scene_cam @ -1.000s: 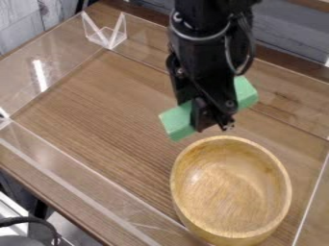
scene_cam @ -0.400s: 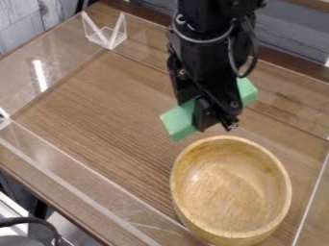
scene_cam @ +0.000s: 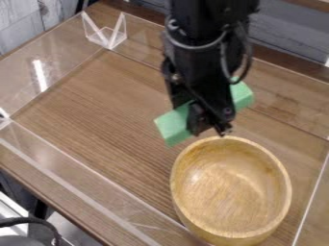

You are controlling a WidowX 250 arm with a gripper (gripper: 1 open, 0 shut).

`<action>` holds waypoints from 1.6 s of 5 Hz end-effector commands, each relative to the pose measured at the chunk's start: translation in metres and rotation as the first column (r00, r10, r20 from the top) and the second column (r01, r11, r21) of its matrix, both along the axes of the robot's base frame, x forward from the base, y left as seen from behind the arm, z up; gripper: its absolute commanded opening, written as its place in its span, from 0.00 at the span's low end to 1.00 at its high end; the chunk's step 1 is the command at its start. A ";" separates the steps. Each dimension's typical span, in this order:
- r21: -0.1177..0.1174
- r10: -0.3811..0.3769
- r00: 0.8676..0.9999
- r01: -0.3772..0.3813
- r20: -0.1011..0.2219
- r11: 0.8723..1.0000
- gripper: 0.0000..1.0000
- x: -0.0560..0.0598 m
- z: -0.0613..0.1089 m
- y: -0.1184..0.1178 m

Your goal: Remove the green block from inside the brown bowl and put it on the table

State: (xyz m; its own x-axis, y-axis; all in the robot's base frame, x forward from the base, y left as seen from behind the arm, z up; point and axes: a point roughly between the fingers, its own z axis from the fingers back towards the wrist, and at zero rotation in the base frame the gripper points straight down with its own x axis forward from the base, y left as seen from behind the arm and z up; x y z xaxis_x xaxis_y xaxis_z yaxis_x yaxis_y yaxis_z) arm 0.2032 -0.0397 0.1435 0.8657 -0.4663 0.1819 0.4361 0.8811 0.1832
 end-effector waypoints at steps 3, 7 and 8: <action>0.016 0.059 0.997 -0.060 0.045 0.998 0.00 -0.009 0.011 0.061; 0.036 0.114 0.993 -0.114 0.016 0.993 0.00 -0.013 -0.026 0.077; 0.044 0.121 0.993 -0.121 0.000 0.992 0.00 -0.011 -0.033 0.075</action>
State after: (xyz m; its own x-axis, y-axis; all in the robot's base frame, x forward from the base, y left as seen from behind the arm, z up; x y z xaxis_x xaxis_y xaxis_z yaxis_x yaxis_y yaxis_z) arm 0.1882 0.0350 0.1048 0.9202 -0.3657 0.1400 0.3336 0.9193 0.2087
